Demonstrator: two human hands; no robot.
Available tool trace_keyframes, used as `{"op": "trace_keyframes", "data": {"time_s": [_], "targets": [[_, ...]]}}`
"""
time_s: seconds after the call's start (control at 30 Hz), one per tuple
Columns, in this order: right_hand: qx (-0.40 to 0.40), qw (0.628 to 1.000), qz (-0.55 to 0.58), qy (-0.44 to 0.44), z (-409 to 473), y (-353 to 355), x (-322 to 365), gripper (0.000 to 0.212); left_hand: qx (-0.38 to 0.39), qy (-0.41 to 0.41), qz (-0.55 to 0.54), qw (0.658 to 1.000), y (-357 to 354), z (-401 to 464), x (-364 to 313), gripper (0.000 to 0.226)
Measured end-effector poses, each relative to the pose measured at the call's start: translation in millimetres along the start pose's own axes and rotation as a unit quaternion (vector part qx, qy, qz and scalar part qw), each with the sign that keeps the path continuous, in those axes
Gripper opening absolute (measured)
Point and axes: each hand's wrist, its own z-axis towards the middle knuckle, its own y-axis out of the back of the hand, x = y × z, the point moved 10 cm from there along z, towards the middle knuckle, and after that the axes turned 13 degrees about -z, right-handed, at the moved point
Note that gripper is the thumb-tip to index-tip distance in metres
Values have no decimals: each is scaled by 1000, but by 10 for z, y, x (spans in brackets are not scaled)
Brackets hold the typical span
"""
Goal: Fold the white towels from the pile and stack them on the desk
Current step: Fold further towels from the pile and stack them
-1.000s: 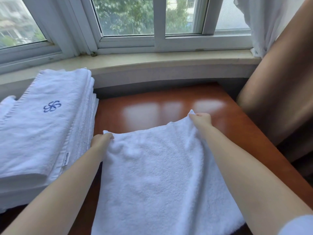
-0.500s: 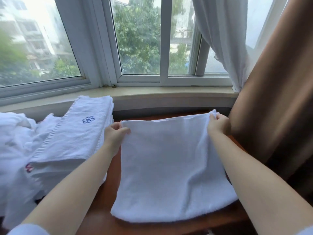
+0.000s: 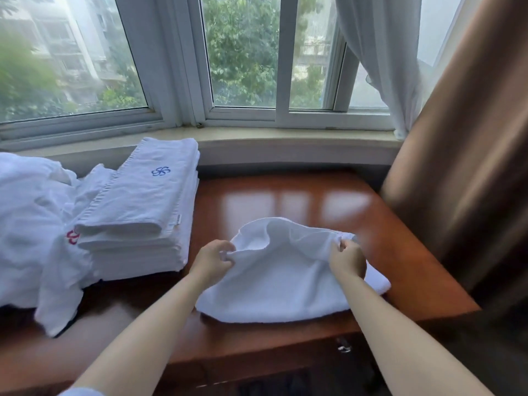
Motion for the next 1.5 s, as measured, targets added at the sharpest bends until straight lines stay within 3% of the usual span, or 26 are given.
{"op": "trace_keyframes", "data": {"time_s": [0.2, 0.4, 0.63, 0.8, 0.97, 1.07, 1.2, 1.4, 1.5], "targets": [[31, 999, -16, -16, -103, -366, -253, 30, 48, 54, 0, 997, -123, 143, 224, 12], [30, 999, -26, -37, 8, -327, -211, 33, 150, 83, 111, 979, -104, 127, 185, 23], [-86, 995, -2, -55, 55, 294, 17, 34, 120, 100, 221, 963, 227, -22, -29, 46], [-124, 991, 5, -44, 131, 802, 333, 34, 120, 98, 279, 948, 411, -79, -289, 40], [-140, 989, 48, -8, 170, 1241, 781, 34, 30, 50, 342, 938, 801, -27, -814, 23], [-154, 986, 63, -2, 197, 1508, 921, 35, -46, 17, 313, 949, 1097, -18, -1135, 16], [-177, 982, 58, 12, 246, 1890, 1074, 39, -121, -40, 260, 957, 1435, -1, -1541, 27], [-221, 973, 59, 37, 290, 2386, 1297, 37, -186, -121, 198, 955, 1783, -57, -2141, 18], [-242, 967, 76, 35, 290, 2525, 1333, 36, -201, -163, 216, 941, 1859, -84, -2378, 20]]}}
